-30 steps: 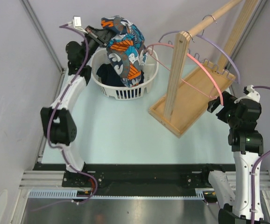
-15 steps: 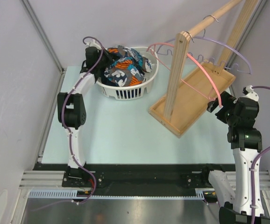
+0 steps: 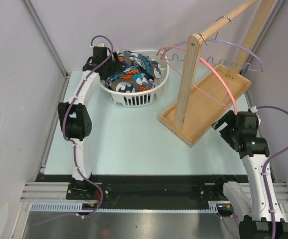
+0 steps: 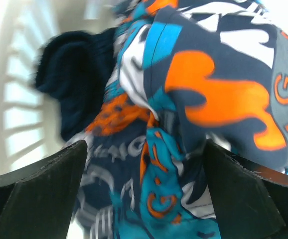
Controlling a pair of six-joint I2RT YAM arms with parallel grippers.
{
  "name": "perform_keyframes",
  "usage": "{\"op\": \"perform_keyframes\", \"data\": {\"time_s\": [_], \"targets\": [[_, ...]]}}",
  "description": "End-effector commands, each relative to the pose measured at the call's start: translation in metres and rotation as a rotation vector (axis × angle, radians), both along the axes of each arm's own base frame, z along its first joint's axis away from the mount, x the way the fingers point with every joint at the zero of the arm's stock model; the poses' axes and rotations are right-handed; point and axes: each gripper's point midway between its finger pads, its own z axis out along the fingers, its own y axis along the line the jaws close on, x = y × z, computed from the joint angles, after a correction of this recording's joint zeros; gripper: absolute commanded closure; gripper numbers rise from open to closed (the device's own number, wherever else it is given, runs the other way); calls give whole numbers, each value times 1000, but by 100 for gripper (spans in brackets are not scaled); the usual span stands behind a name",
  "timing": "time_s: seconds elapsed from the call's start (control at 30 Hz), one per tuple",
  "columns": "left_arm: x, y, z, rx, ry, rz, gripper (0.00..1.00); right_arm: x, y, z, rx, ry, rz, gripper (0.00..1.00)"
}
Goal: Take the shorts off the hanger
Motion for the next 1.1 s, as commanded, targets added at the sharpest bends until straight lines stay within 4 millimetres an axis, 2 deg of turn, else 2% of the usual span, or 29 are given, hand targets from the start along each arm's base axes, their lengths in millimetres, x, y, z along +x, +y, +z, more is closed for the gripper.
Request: {"op": "perform_keyframes", "data": {"time_s": [0.0, 0.07, 0.1, 0.17, 0.2, 0.23, 0.27, 0.3, 0.33, 0.37, 0.4, 0.43, 0.47, 0.5, 0.57, 0.6, 0.67, 0.7, 0.73, 0.77, 0.8, 0.87, 0.9, 0.93, 0.97, 1.0, 1.03, 1.07], "targets": [[-42, 30, 117, 177, -137, 61, 0, -11, 36, -22, 111, 44, 38, 2], [-53, 36, 137, 245, -146, 53, 0, -14, 51, -37, 133, 77, 72, 2], [-59, 36, 158, 263, -175, 60, 0, -20, 71, -41, 138, 90, 143, 2], [-81, 41, 168, 307, -152, 46, 0, -23, 87, -47, 140, 102, 159, 1], [-89, 39, 162, 317, -127, 28, 0, -31, 105, -52, 132, 121, 225, 1], [-110, 39, 179, 320, -151, 14, 0, -33, 114, -52, 126, 109, 248, 0], [-122, 36, 183, 318, -159, -4, 0, -36, 124, -52, 123, 103, 292, 0], [-137, 16, 145, 316, -86, -84, 0, -40, 133, -52, 119, 97, 338, 0], [-163, 8, 188, 274, -233, -111, 0, -50, 153, -49, 117, 77, 431, 0], [-177, -9, 188, 237, -277, -171, 0, -56, 162, -48, 119, 65, 479, 0], [-203, -36, 142, 211, -225, -283, 0, -64, 169, -50, 121, 54, 535, 0], [-230, -66, 138, 111, -258, -415, 0, -76, 189, -44, 156, 18, 643, 0], [-256, -78, 178, 31, -441, -465, 0, -83, 196, -43, 156, -5, 713, 0], [-282, -102, 131, 1, -374, -559, 0, -91, 201, -37, 187, -47, 763, 0], [-319, -126, 121, -94, -388, -669, 0, -114, 218, -34, 243, -122, 925, 0], [-350, -146, 107, -136, -393, -760, 0, -123, 223, -26, 284, -172, 980, 0], [-386, -164, 96, -186, -394, -867, 0, -151, 230, -3, 423, -346, 1116, 0], [-416, -178, 84, -213, -400, -952, 0, -160, 229, 1, 466, -395, 1149, 0], [-433, -184, 79, -237, -400, -993, 0, -172, 221, 28, 562, -531, 1176, 0], [-450, -189, 73, -265, -402, -1041, 0, -174, 219, 19, 583, -544, 1174, 0], [-477, -193, 66, -316, -423, -1114, 0, -176, 216, 21, 602, -552, 1168, 0], [-505, -193, 59, -400, -418, -1181, 0, -175, 223, 1, 558, -452, 1183, 0], [-524, -190, 32, -421, -365, -1229, 0, -178, 226, -3, 565, -438, 1203, 0], [-534, -185, 49, -513, -428, -1231, 0, -186, 231, 9, 621, -491, 1250, 0], [-541, -182, 45, -552, -429, -1242, 0, -189, 231, 16, 660, -543, 1260, 0], [-552, -176, 21, -576, -387, -1267, 0, -189, 233, 6, 675, -551, 1263, 0], [-560, -168, 42, -678, -452, -1263, 0, -189, 233, 19, 729, -615, 1249, 0], [-566, -163, 40, -719, -463, -1270, 0, -189, 235, 22, 748, -641, 1252, 0]]}}
